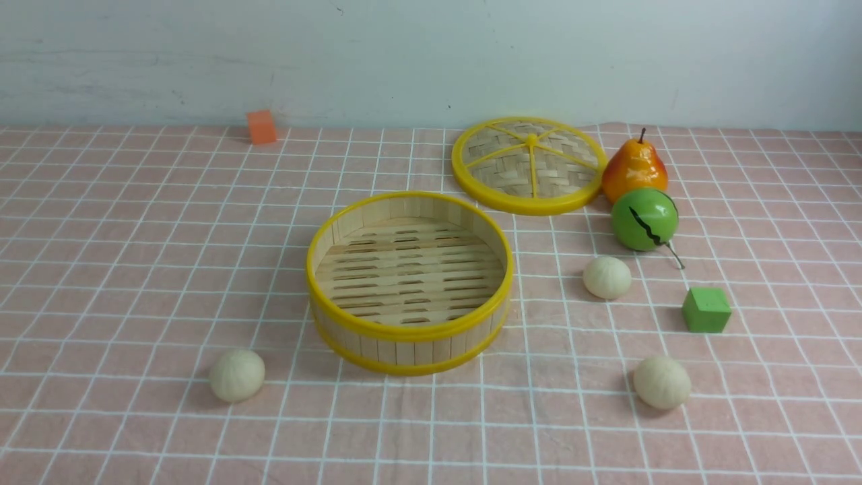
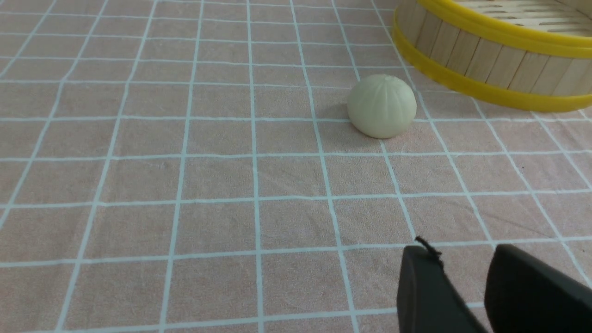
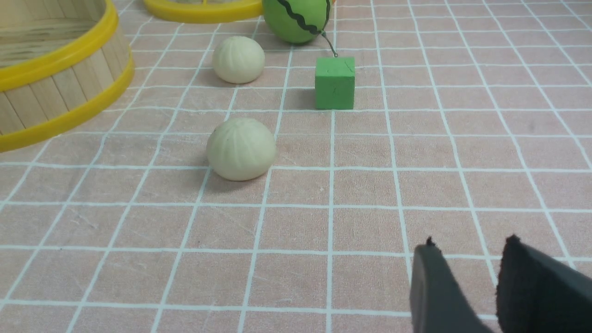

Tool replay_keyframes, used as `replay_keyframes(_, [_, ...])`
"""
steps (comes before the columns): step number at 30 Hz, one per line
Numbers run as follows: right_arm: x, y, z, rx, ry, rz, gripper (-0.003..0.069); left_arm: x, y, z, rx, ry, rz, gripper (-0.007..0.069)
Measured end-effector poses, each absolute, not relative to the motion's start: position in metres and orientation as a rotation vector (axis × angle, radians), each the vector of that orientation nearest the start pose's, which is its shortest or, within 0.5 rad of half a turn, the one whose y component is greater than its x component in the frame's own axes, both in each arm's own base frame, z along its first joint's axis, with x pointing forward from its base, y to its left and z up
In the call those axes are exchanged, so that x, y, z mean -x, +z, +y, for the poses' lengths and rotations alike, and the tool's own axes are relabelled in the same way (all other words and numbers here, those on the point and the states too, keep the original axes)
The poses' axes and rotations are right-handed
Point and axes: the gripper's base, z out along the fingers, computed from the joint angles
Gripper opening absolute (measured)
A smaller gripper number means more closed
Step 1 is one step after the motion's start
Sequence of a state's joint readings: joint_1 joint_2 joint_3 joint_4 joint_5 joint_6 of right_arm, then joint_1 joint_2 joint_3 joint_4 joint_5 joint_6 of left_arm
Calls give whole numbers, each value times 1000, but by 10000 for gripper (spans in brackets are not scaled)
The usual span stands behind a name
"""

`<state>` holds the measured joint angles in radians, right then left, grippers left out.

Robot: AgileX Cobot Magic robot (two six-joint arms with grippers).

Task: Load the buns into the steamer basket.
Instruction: Use the left arm to grab a steamed stuffed bun

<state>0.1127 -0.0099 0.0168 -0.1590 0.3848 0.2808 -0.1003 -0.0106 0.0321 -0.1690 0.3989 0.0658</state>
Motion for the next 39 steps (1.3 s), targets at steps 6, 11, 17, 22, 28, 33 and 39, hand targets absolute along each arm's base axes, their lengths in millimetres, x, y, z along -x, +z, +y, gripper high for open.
replay_keyframes(6, [-52, 174, 0, -60, 114, 1871, 224, -51, 168, -11, -54, -191, 1902, 209])
replay_keyframes(11, [-52, 174, 0, -60, 114, 1871, 230, -51, 168, -11, -54, -191, 1902, 216])
replay_keyframes(17, [-52, 174, 0, -60, 114, 1871, 236, -51, 168, -11, -54, -191, 1902, 217])
replay_keyframes(22, [-52, 174, 0, -60, 114, 1871, 238, -51, 168, -11, -54, -191, 1902, 223])
replay_keyframes(28, [-52, 174, 0, -60, 114, 1871, 238, -51, 168, -11, -54, -191, 1902, 232])
replay_keyframes(33, [-52, 174, 0, -60, 114, 1871, 239, -51, 168, -11, -54, -191, 1902, 236])
replay_keyframes(39, [-52, 174, 0, -60, 114, 1871, 239, -51, 168, -11, -54, -191, 1902, 236])
